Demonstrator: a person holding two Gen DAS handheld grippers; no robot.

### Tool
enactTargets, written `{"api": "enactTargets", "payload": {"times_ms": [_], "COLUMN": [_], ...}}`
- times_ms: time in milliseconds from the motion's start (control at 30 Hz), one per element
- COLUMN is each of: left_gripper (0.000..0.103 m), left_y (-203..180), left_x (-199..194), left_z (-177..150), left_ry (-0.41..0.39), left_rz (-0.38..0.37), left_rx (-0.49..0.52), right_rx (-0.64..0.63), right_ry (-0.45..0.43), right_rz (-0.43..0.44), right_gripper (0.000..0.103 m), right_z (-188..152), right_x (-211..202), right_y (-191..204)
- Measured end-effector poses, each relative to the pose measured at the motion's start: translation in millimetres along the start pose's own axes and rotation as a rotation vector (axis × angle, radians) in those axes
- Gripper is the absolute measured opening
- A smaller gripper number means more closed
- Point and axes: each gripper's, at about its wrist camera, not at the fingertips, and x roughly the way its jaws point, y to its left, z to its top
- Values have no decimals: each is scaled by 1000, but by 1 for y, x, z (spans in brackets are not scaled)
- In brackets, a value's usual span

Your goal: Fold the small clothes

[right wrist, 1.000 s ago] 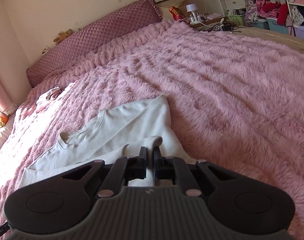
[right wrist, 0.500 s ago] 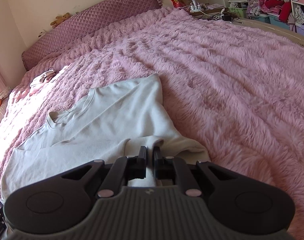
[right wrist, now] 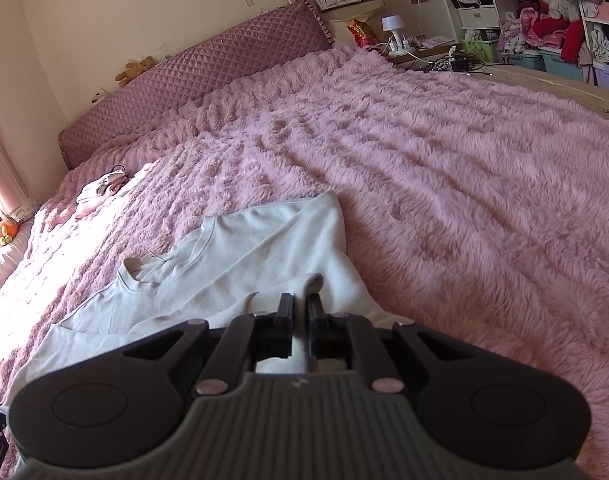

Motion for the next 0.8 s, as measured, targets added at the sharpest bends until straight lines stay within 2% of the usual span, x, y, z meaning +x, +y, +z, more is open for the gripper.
{"api": "enactTargets", "payload": {"times_ms": [133, 267, 333, 433, 500, 533, 567, 600, 633, 700, 800], "left_gripper": [2, 2, 2, 4, 6, 6, 6, 9, 10, 19, 22], "left_y": [-3, 4, 10, 18, 24, 26, 28, 29, 28, 27, 25], "left_x": [13, 7, 3, -13, -24, -28, -31, -33, -32, -26, -3], "left_z": [-15, -24, -23, -19, -10, -4, 2, 9, 16, 28, 39], "left_ry": [106, 121, 118, 68, 23, -6, -30, -56, -73, -95, -84], "left_rz": [-7, -6, -1, 13, 0, -15, -38, -63, -85, -167, -282], "left_rx": [-85, -110, -129, -166, -192, -207, -219, -232, -245, -293, -388], "right_rx": [-42, -82, -90, -63, -36, -32, -36, -44, -53, -76, -131], "right_ry": [-4, 16, 65, 153, 135, 116, 86, 60, 33, -6, 2], "right_rz": [-35, -51, -85, -115, -138, -154, -177, -184, -173, -94, 35], "right_gripper": [1, 1, 1, 5, 9, 18, 22, 22, 22, 23, 28], "right_z": [0, 2, -2, -15, -22, -23, -23, -23, -22, -19, -17], "right_x": [7, 14, 23, 37, 33, 28, 22, 17, 11, 1, -3], "right_y": [2, 6, 4, -9, -17, -17, -16, -13, -10, 2, 23]}}
